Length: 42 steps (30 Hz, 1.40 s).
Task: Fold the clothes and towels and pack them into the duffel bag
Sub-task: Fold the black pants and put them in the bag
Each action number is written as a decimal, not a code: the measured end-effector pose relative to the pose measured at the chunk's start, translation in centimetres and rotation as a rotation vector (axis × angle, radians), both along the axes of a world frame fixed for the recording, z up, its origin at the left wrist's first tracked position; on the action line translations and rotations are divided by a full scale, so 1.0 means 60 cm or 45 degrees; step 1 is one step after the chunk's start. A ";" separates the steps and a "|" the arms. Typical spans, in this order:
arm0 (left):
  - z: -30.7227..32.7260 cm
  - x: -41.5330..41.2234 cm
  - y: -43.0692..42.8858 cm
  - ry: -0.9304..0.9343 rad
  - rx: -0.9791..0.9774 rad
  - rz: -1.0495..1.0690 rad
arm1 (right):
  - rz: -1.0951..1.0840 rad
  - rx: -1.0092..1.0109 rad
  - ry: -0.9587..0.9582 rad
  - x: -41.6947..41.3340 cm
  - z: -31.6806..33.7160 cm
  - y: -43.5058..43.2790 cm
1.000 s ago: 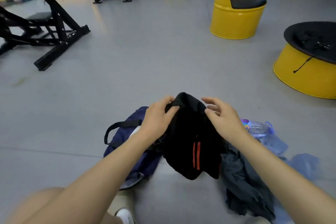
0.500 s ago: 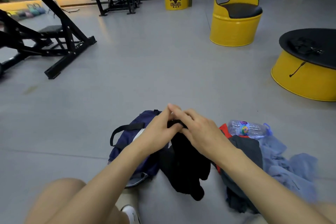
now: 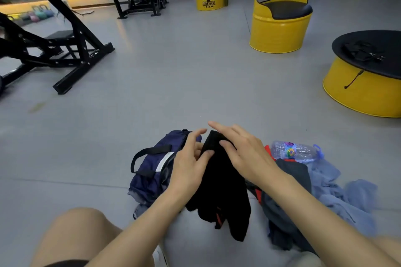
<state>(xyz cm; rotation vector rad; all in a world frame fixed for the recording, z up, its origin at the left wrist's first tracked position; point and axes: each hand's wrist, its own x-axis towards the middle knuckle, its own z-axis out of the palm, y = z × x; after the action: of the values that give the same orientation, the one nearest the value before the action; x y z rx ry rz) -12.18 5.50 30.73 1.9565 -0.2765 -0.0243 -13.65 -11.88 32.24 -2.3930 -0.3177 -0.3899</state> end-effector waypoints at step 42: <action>-0.105 0.317 0.095 -0.504 1.255 -0.530 | -0.396 -0.179 0.353 0.168 -0.107 -0.165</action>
<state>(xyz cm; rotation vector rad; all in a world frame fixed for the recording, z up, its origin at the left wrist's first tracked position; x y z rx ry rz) 6.83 11.19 24.42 2.8303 -1.0921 -0.0510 -3.55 -21.78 25.82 -2.6000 0.1598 -0.1722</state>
